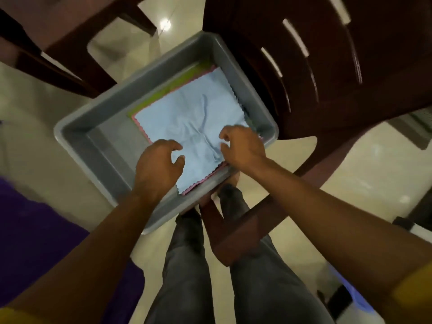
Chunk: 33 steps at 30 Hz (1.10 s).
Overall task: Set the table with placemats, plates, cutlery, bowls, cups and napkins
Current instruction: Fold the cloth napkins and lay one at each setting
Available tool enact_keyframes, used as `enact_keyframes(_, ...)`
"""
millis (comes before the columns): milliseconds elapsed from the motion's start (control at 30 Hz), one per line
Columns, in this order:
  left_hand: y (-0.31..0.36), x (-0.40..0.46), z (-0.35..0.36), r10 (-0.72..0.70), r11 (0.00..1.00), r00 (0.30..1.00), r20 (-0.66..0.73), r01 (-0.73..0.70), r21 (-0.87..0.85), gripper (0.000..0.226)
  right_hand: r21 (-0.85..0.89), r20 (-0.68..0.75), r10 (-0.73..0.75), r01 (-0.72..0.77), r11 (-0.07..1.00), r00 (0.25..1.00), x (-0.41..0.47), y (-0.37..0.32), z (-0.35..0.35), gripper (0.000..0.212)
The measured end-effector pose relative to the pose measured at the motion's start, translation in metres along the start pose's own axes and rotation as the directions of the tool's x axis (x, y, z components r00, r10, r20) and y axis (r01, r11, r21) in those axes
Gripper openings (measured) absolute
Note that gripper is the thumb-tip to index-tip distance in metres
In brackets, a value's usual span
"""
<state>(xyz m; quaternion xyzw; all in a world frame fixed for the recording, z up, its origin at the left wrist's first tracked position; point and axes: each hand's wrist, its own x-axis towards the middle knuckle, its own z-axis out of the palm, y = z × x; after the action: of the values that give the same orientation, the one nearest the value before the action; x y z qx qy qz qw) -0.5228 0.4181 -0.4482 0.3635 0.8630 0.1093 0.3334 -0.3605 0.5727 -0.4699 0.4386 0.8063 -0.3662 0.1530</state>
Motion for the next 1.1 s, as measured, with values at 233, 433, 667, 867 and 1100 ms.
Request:
enact_keyframes(233,-0.016,0.046,0.039,-0.066,0.979,0.988,-0.137,0.090,0.183,0.026,-0.251,0.091,-0.229,0.245,0.937,0.969,0.080,0.016,0.011,0.031)
enact_keyframes(433,-0.024,0.058,0.046,-0.035,0.971,0.982,-0.183,0.077,0.227,0.019,-0.327,0.112,-0.319,0.339,0.882,0.941,0.099,0.020,0.020,0.030)
enact_keyframes(667,-0.025,0.054,0.042,0.090,0.957,0.976,-0.200,-0.030,0.288,0.023,-0.334,0.102,-0.378,0.390,0.858,0.920,0.107,0.021,0.020,0.022)
enact_keyframes(867,-0.027,0.051,0.041,0.127,0.946,0.979,-0.156,-0.072,0.316,0.022,-0.382,0.091,-0.412,0.413,0.826,0.907,0.111,0.018,0.021,0.014)
enact_keyframes(1100,-0.028,0.053,0.040,0.143,0.940,0.978,-0.149,-0.087,0.330,0.024,-0.404,0.103,-0.452,0.453,0.795,0.886,0.110,0.018,0.017,0.013)
